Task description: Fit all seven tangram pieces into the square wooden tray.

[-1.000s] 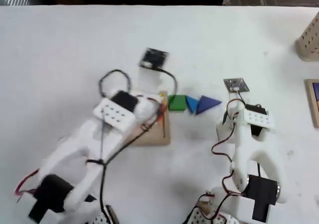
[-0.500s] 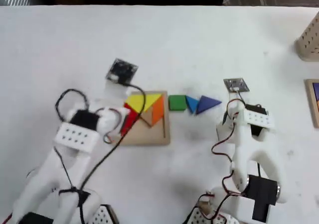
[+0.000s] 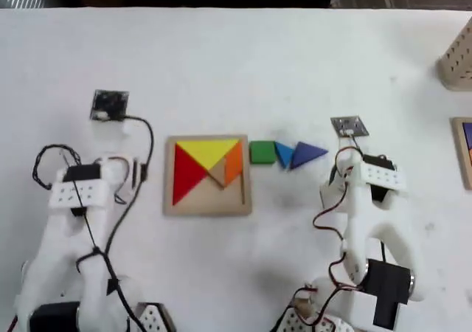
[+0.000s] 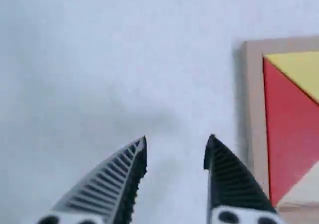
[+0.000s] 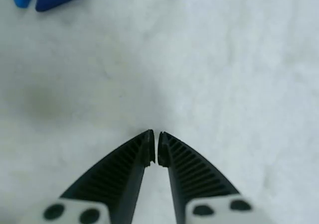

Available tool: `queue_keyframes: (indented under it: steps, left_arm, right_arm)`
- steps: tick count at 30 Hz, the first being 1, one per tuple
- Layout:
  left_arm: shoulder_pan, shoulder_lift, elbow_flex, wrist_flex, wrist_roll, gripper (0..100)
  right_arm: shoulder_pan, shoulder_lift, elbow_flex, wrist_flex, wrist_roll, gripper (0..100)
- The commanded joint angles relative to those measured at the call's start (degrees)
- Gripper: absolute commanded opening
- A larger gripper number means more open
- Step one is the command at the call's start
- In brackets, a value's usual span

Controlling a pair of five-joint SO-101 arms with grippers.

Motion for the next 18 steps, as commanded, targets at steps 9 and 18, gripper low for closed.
queue_keyframes:
  steps: [9,18]
  left_arm:
    - [-1.8,2.1,-0.6,-4.0,-0.2,18]
    - [-3.9,2.1,-0.7,-4.4,0.4,18]
  right_arm:
    - [-0.4,-1.9,-10.5,4.4,-1.4,8.0]
    - [-13.9,-1.8,-22.7,11.1,-15.0,20.4]
